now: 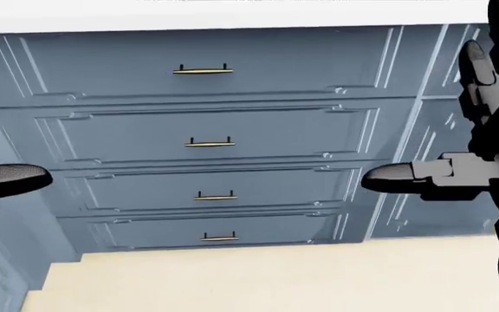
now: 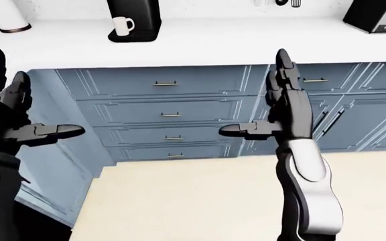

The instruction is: Pick the mug from under the coffee machine dispenser and place it on the counter.

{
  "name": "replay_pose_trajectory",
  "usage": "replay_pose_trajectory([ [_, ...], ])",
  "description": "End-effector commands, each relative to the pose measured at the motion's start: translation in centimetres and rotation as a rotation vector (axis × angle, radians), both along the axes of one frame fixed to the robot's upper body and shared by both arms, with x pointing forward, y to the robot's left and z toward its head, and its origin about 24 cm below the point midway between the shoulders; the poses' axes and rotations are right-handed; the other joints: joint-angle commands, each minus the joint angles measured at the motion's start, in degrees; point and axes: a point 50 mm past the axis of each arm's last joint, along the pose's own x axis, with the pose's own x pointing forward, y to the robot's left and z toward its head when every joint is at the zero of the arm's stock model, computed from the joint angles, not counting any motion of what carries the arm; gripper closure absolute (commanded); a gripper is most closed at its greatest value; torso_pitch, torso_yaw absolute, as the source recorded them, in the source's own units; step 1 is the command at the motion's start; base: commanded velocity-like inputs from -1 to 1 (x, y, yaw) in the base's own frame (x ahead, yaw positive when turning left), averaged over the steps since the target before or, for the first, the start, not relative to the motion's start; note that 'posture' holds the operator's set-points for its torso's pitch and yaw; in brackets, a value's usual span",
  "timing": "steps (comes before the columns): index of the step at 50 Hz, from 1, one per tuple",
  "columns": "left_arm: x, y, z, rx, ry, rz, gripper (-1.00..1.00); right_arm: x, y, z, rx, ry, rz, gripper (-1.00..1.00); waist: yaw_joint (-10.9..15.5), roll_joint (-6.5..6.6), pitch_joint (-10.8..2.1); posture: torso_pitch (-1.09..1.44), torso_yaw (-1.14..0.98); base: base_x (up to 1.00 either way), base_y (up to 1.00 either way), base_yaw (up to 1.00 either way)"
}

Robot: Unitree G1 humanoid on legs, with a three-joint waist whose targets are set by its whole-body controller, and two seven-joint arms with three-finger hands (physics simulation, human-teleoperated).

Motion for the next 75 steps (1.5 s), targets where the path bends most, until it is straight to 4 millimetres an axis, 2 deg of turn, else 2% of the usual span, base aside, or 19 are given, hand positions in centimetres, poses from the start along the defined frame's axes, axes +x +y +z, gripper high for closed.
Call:
replay_pose_trajectory([
  [1, -0.3, -0.2, 1.0, 0.008, -0.045, -0.012, -1.0, -0.4, 0.2, 1.3, -0.022, -0.077, 0.0, -1.0, 0.0, 0.07, -0.76, 0.0, 0.0, 0.0, 0.0, 0.0],
  [5, -0.4, 0.2, 1.3, 0.011, -0.055, -0.003, -1.0, -0.5, 0.3, 1.9, -0.042, -0.098, -0.002, -1.0, -0.1, 0.4, -1.66, 0.0, 0.0, 0.05, 0.0, 0.0],
  [13, -0.6, 0.3, 1.6, 0.0, -0.061, -0.001, -1.0, -0.7, 0.4, 2.3, -0.051, -0.115, 0.007, -1.0, -0.6, 0.93, 1.25, 0.0, 0.0, 0.26, 0.12, 0.0],
  [18, -0.8, 0.4, 2.0, 0.0, -0.077, 0.0, -1.0, -0.9, 0.3, 2.7, -0.056, -0.123, 0.011, -1.0, -1.2, 5.79, 0.75, 0.0, 0.0, 0.38, 0.19, 0.0],
  [19, -0.8, 0.4, 2.1, 0.001, -0.079, 0.0, -1.0, -0.9, 0.3, 2.7, -0.057, -0.125, 0.012, -1.0, -1.0, 4.18, 1.49, 0.0, 0.0, 0.38, 0.2, 0.0],
  [21, -0.8, 0.4, 2.0, -0.004, -0.077, -0.004, -1.0, -0.9, 0.4, 2.8, -0.055, -0.128, 0.014, -1.0, -1.0, 4.48, 1.1, 0.0, 0.0, 0.38, 0.22, 0.0],
  [26, -0.9, 0.4, 2.2, -0.005, -0.08, -0.004, -1.0, -1.0, 0.4, 3.0, -0.048, -0.13, 0.018, -1.0, 0.0, 1.1, 0.77, 0.0, 0.0, 0.38, 0.34, 0.0],
  [29, -1.0, 0.3, 2.4, -0.014, -0.081, -0.014, -1.0, -1.0, 0.4, 3.1, -0.047, -0.13, 0.018, -1.0, 0.6, -2.06, 0.37, 0.0, 0.0, 0.38, 0.37, 0.0],
  [35, -1.0, 0.3, 2.6, -0.017, -0.081, -0.017, -1.0, -1.0, 0.4, 3.2, -0.036, -0.127, 0.023, -1.0, -0.5, -2.54, 0.14, 0.0, 0.0, 0.38, 0.38, 0.0],
  [40, -1.1, 0.3, 2.7, -0.016, -0.084, -0.017, -1.0, -1.1, 0.4, 3.1, -0.036, -0.126, 0.025, -1.0, -1.5, 0.04, 0.77, 0.0, 0.0, 0.38, 0.39, 0.0],
  [44, -1.2, 0.3, 2.7, -0.013, -0.085, -0.019, -1.0, -1.1, 0.4, 3.2, -0.038, -0.129, 0.025, -1.0, -1.7, 5.71, -1.72, 0.0, 0.0, 0.38, 0.35, 0.0],
  [46, -1.2, 0.3, 2.8, -0.012, -0.087, -0.019, -1.0, -1.2, 0.4, 3.2, -0.039, -0.129, 0.027, -1.0, -1.0, 5.13, 1.0, 0.0, 0.0, 0.38, 0.29, 0.0],
  [61, -1.5, 0.1, 3.1, -0.006, -0.093, -0.025, -1.0, -1.1, 0.2, 3.2, -0.022, -0.129, 0.029, -1.0, 1.0, -2.22, -0.72, 0.0, 0.0, 0.38, 0.22, 0.0],
  [62, -1.5, 0.1, 3.0, -0.006, -0.094, -0.025, -1.0, -1.1, 0.1, 3.2, -0.019, -0.128, 0.028, -1.0, 0.5, -0.55, -0.08, 0.0, 0.0, 0.38, 0.16, 0.0],
  [64, -1.5, 0.1, 3.1, -0.006, -0.095, -0.026, -1.0, -1.1, 0.1, 3.2, -0.017, -0.128, 0.028, -1.0, 0.6, -2.24, 1.4, 0.0, 0.0, 0.38, 0.16, 0.0],
  [66, -1.6, 0.1, 3.1, -0.005, -0.095, -0.026, -1.0, -1.1, 0.1, 3.2, -0.017, -0.129, 0.027, -1.0, -0.1, -2.19, 0.3, 0.0, 0.0, 0.38, 0.16, 0.0],
  [71, -1.6, 0.1, 3.2, -0.005, -0.097, -0.026, -1.0, -1.1, 0.1, 3.3, -0.013, -0.129, 0.024, -1.0, -1.2, -0.07, 0.82, 0.0, 0.0, 0.38, 0.15, 0.0],
  [74, -1.6, 0.1, 3.3, -0.006, -0.099, -0.026, -1.0, -1.1, 0.1, 3.4, -0.011, -0.131, 0.023, -1.0, -0.8, 4.61, -0.83, 0.0, 0.0, 0.37, 0.13, 0.0],
  [75, -1.6, 0.1, 3.4, -0.006, -0.1, -0.026, -1.0, -1.1, 0.1, 3.4, -0.009, -0.131, 0.022, -1.0, -0.7, 4.19, -1.07, 0.0, 0.0, 0.33, 0.12, 0.0],
])
